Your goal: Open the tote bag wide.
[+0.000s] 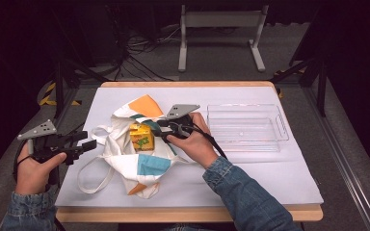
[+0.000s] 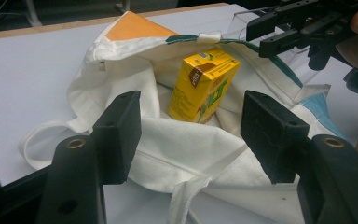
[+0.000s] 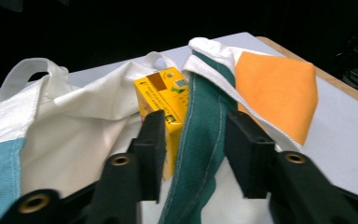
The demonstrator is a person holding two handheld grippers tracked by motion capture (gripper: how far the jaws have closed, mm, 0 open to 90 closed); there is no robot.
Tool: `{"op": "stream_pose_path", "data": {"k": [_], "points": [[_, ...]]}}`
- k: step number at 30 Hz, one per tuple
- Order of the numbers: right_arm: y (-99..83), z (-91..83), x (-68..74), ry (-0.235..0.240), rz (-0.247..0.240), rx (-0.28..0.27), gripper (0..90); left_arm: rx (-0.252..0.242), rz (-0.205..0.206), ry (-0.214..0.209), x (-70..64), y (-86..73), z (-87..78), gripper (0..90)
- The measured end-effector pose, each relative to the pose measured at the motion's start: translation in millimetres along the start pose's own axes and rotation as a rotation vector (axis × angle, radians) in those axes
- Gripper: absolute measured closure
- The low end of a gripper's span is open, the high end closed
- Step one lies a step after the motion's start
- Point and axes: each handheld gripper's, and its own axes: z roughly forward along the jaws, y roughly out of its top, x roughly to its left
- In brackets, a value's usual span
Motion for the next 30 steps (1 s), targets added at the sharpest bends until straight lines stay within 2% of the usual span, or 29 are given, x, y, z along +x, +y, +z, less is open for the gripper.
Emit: {"op": "stream_pose_path", "data": {"k": [5, 7, 8, 10, 15, 17, 24, 25, 26, 30], "points": [[-0.3, -4.0, -5.5, -0.024, -0.001, 0.009, 80.0, 0.001, 0.004, 0.0, 0.3, 0.1, -0.5, 39.7], [-0.7, -6.4, -6.8, -0.044, -0.02, 0.014, 87.4, -0.001, 0.001, -0.001, 0.0, 0.0, -0.4, 39.8], [-0.7, -6.4, -6.8, -0.044, -0.02, 0.014, 87.4, -0.001, 0.001, -0.001, 0.0, 0.0, -0.4, 39.8], [-0.7, -9.8, -8.2, -0.085, -0.039, 0.003, 88.9, 0.0, 0.003, -0.001, -0.2, 0.0, -0.2, 39.9], [-3.9, -11.7, -15.8, -0.124, -0.014, 0.018, 89.0, 0.002, 0.007, -0.005, -0.3, 0.2, -0.2, 40.9], [-8.0, -11.3, -21.0, -0.142, 0.01, 0.035, 89.1, 0.004, 0.008, -0.009, -0.3, 0.3, 0.0, 41.2], [-20.1, -1.3, -28.6, -0.187, 0.065, 0.142, 89.1, 0.005, 0.012, -0.012, -0.4, 0.6, 0.3, 41.9], [-20.1, -1.3, -28.6, -0.187, 0.065, 0.142, 89.1, 0.005, 0.012, -0.012, -0.4, 0.6, 0.3, 42.0], [-22.8, 1.0, -30.7, -0.193, 0.084, 0.175, 89.1, 0.005, 0.009, -0.013, -0.6, 0.5, 0.2, 42.0], [-26.3, 3.5, -33.7, -0.201, 0.11, 0.21, 89.1, 0.006, 0.008, -0.012, -0.5, 0.3, -0.2, 42.1]]}}
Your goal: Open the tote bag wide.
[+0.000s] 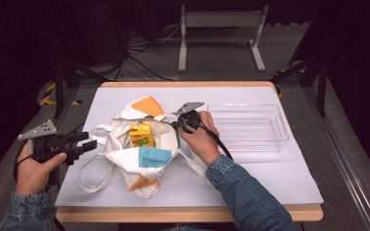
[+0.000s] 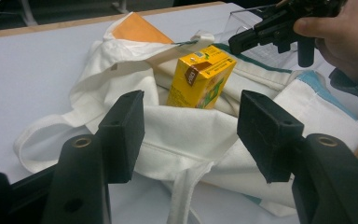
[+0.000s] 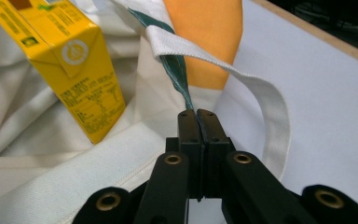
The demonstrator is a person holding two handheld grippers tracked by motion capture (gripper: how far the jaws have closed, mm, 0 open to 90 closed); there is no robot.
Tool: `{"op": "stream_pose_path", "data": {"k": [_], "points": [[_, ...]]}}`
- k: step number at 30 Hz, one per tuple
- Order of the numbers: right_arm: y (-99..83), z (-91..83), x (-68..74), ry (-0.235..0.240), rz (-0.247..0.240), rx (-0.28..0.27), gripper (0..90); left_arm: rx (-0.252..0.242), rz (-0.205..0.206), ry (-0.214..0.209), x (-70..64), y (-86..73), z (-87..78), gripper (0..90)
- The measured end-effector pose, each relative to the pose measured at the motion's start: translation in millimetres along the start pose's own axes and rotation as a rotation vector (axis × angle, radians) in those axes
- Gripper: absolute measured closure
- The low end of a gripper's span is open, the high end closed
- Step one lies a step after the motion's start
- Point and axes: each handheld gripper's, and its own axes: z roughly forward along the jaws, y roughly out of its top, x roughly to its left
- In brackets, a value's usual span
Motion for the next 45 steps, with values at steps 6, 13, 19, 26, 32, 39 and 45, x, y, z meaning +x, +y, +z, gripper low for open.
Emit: {"op": "stream_pose_path", "data": {"k": [6, 13, 19, 26, 32, 39, 45], "points": [[-5.3, 8.3, -0.8, -0.002, 0.018, 0.069, 89.2, -0.004, -0.002, 0.001, -0.2, -0.1, -0.6, 42.2], [-12.0, 19.2, 0.2, 0.0, 0.032, 0.133, 89.1, -0.004, -0.005, 0.001, -0.3, 0.0, -0.5, 42.3], [-13.4, 19.2, -1.9, 0.016, 0.044, 0.129, 89.0, -0.004, 0.008, 0.0, 0.3, 0.2, -1.2, 42.3], [-9.7, 8.7, -0.3, 0.031, 0.043, 0.047, 85.4, -0.002, 0.004, -0.006, -1.0, 0.8, -0.1, 42.3], [-9.0, 3.7, 0.2, 0.055, 0.051, 0.001, 78.8, -0.003, 0.001, -0.005, -1.2, 1.0, -0.8, 42.3], [-5.7, -13.0, 1.9, 0.099, 0.073, -0.07, 72.3, -0.007, -0.001, -0.008, -0.8, 0.5, -1.0, 42.2], [0.7, -32.5, 9.6, 0.153, 0.044, -0.136, 71.2, -0.007, -0.004, -0.007, -0.5, 1.2, -0.5, 42.2]]}}
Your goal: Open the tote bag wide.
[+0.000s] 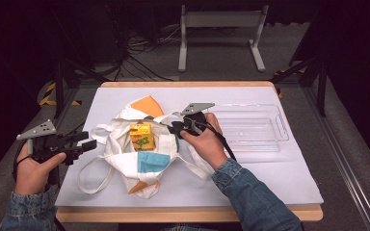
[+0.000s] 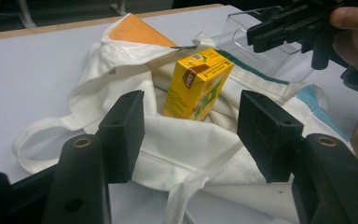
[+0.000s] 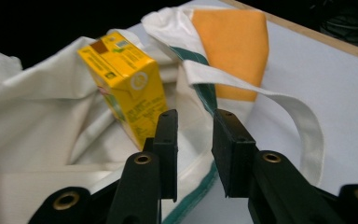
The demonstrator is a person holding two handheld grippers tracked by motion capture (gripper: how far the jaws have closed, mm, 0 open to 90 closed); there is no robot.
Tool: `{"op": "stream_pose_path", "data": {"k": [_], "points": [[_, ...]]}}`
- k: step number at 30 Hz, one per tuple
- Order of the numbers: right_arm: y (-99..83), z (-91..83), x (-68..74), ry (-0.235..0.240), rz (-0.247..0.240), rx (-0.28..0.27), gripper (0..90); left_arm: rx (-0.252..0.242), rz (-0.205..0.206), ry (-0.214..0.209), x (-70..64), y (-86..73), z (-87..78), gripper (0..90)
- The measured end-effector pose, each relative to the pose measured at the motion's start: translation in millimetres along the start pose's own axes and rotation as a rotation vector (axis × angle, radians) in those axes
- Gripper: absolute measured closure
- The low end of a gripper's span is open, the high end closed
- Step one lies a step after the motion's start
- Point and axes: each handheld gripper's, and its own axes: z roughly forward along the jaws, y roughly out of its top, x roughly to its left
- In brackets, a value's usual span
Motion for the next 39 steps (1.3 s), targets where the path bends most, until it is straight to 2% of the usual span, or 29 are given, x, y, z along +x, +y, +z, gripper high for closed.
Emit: {"op": "stream_pose_path", "data": {"k": [6, 9, 10, 11, 13, 15, 16, 18, 23, 24, 27, 32, 39], "points": [[5.5, -13.2, 15.7, 0.054, -0.046, -0.034, 72.3, 0.002, 0.001, -0.001, 0.4, 0.6, 1.2, 42.2], [7.9, -20.6, 28.8, 0.101, -0.077, -0.049, 74.1, 0.0, 0.004, 0.0, 0.2, 0.7, 1.4, 42.2], [7.9, -20.6, 28.8, 0.101, -0.077, -0.049, 74.1, 0.004, 0.004, 0.0, -0.1, 0.4, 1.3, 42.2], [9.5, -24.1, 38.3, 0.144, -0.095, -0.058, 75.2, 0.004, 0.006, 0.001, -0.1, 0.1, 1.1, 42.2], [10.1, -24.9, 42.1, 0.157, -0.101, -0.059, 75.3, 0.002, 0.005, 0.002, 0.2, -0.1, 0.3, 42.2], [11.1, -24.8, 49.2, 0.188, -0.116, -0.061, 75.4, 0.0, -0.003, 0.0, 0.1, -0.1, -0.3, 42.2], [11.0, -23.1, 56.4, 0.223, -0.132, -0.062, 75.6, -0.001, -0.001, 0.002, 0.4, 0.0, -0.4, 42.2], [10.9, -21.7, 59.9, 0.233, -0.142, -0.059, 75.7, -0.002, -0.001, 0.0, 0.6, 0.2, 0.1, 42.2], [10.5, -12.1, 79.0, 0.311, -0.176, -0.069, 76.2, -0.001, 0.006, -0.001, 1.6, 0.4, 0.4, 42.1], [10.7, -10.7, 82.2, 0.321, -0.181, -0.072, 76.5, -0.002, -0.003, -0.001, 1.0, 0.2, 0.2, 42.2], [10.9, -5.6, 91.4, 0.346, -0.192, -0.078, 77.7, -0.002, -0.003, -0.001, 1.1, 0.2, -0.5, 42.2], [7.6, 4.8, 101.3, 0.372, -0.206, -0.056, 78.3, 0.0, -0.003, -0.002, 1.2, 0.1, -0.5, 42.1], [-5.4, 19.2, 100.2, 0.35, -0.214, -0.007, 78.8, -0.006, -0.001, 0.0, 1.6, -0.2, -1.4, 42.1]]}}
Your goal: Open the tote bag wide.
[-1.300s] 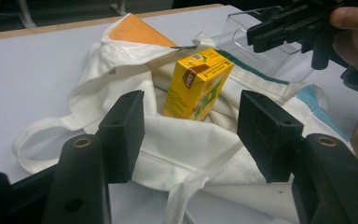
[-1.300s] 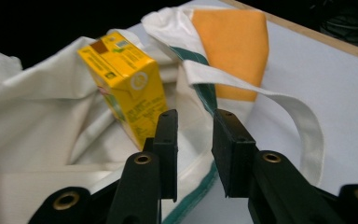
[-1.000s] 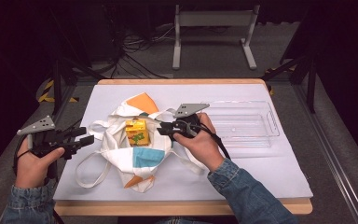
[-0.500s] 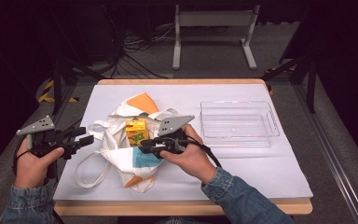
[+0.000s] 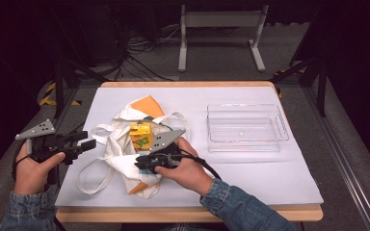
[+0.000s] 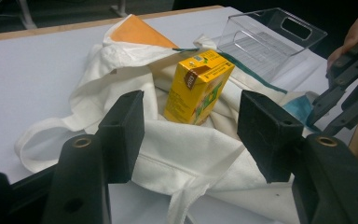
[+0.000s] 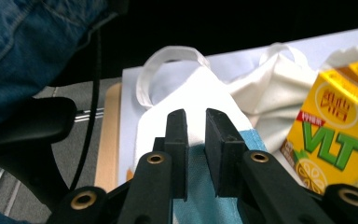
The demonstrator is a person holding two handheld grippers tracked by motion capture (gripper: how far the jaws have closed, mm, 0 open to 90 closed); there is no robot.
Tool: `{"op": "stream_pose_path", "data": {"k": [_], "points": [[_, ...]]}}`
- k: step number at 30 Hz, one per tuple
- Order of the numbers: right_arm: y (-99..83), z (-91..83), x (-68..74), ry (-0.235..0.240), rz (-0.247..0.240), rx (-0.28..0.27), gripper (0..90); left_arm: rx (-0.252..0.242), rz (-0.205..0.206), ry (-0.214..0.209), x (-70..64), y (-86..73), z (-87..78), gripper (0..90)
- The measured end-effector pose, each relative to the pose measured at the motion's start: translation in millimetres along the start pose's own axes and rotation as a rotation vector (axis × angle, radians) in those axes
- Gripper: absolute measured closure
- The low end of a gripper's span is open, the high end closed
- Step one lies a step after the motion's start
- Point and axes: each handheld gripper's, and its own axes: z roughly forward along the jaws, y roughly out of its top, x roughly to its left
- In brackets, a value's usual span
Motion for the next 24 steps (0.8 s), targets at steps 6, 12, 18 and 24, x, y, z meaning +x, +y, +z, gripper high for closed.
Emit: {"op": "stream_pose_path", "data": {"k": [6, 12, 18, 24], "points": [[-13.2, 11.7, -6.1, -0.007, 0.017, 0.054, 77.6, 0.003, 0.003, -0.001, -0.8, 0.4, 0.2, 42.0], [-29.4, 24.3, -11.7, -0.015, 0.031, 0.099, 77.1, 0.001, 0.003, -0.001, 0.2, 0.4, -0.1, 42.1], [-40.2, 31.6, -12.4, -0.026, 0.023, 0.128, 77.5, -0.001, 0.0, -0.002, -0.1, 0.5, 0.5, 42.1], [-49.7, 37.0, -11.7, -0.037, 0.017, 0.148, 77.7, -0.001, 0.005, 0.0, -0.5, 0.8, 0.2, 42.1]]}}
